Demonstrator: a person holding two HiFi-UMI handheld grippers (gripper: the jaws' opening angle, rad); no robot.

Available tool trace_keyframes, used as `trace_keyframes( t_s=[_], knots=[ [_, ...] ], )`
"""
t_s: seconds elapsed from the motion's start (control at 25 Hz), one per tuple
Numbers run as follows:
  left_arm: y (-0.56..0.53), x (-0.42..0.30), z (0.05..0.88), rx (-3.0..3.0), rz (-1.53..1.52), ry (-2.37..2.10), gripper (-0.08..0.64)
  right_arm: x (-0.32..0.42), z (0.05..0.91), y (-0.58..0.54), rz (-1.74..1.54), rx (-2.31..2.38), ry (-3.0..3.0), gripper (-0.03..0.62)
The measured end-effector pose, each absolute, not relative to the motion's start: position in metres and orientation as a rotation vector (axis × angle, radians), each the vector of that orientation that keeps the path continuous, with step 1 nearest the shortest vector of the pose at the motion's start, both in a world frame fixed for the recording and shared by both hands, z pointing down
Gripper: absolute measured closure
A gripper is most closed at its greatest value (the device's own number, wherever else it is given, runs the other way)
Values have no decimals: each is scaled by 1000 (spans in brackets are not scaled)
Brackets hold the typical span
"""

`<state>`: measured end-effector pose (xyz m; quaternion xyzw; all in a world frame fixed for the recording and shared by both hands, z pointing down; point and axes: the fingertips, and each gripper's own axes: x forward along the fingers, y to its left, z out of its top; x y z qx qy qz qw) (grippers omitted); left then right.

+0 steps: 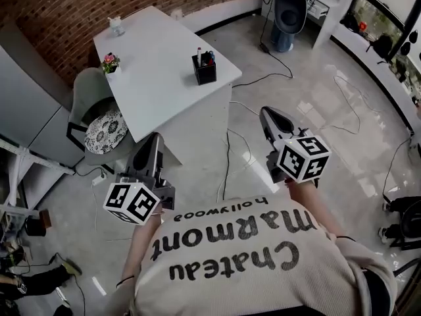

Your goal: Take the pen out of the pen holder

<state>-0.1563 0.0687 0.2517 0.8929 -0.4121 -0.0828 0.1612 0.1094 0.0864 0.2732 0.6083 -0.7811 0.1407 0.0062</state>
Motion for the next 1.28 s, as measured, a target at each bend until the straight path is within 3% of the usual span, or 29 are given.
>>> trace_keyframes(
  t_s=[0.36,0.8,1.28],
  knots=[
    [34,-109,284,2474,-208,-1215,560,148,310,36,568,1778,-2497,589],
    [6,-100,323,2371,-121,-1245,560,150,371,2,758,1686,-2469,589],
    [-107,-82,339,2372,-95,-1154,560,148,393,-93,849,1691,-2421,589]
  ],
)
